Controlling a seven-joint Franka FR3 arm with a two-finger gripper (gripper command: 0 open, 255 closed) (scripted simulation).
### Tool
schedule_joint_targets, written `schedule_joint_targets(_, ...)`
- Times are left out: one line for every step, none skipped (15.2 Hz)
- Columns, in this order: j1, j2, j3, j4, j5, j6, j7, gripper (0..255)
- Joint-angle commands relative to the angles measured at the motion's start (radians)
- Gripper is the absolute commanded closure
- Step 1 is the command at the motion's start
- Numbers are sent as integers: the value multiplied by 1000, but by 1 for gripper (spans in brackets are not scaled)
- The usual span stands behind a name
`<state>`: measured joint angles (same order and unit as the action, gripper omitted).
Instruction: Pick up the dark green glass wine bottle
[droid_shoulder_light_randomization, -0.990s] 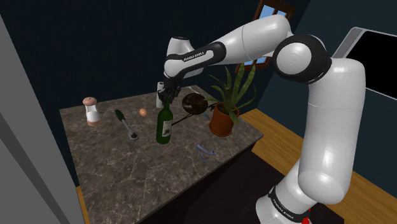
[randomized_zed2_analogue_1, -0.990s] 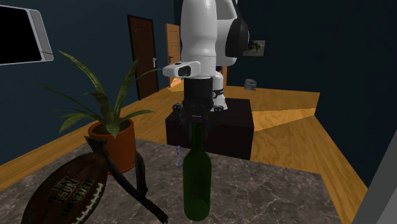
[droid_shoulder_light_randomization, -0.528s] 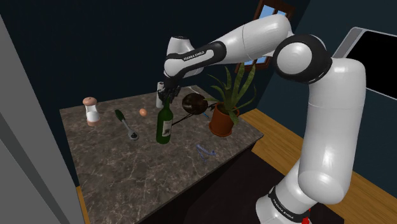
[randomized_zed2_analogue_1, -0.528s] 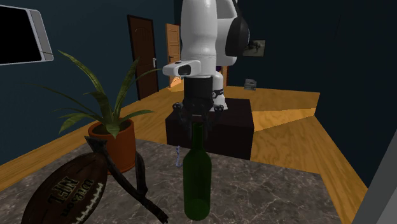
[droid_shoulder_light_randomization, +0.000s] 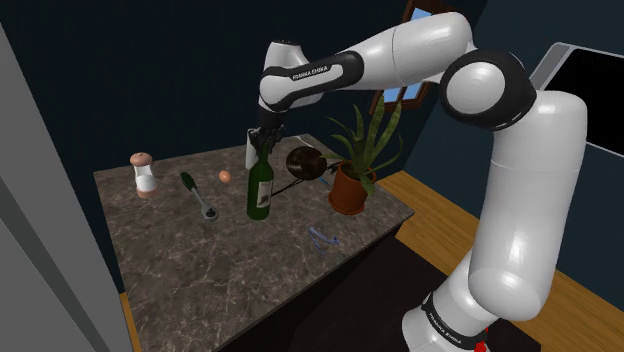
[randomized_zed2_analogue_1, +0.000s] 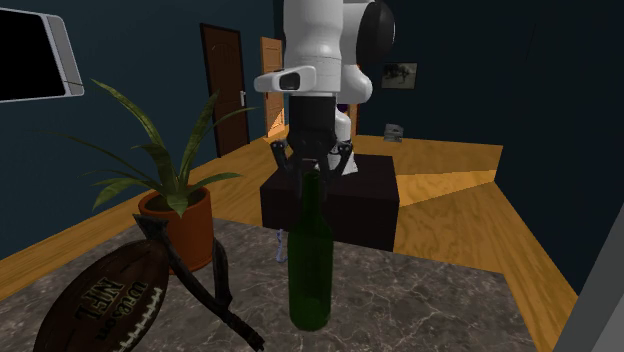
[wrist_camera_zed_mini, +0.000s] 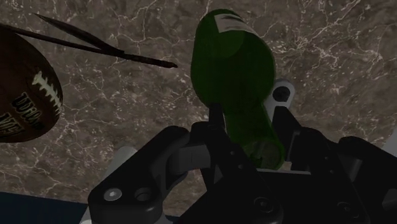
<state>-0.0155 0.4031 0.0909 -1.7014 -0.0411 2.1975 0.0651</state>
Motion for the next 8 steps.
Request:
schedule_joint_targets(0,-7,1,19,1,-26,-1,255)
schedule_joint_targets(0,-12,1,25,2,-37,-1,255)
schedule_joint_targets(0,-17,1,32,3,-49,-2,255)
schedule_joint_targets(-1,-21,1,39,3,-60,-2,255)
schedule_joint_targets(-1,-26,2,46,4,-72,-3,255)
schedule_joint_targets(-1,-30,2,54,4,-84,-3,255)
schedule_joint_targets(-1,-31,2,55,4,-85,-3,255)
schedule_joint_targets(-1,-31,2,55,4,-85,-3,255)
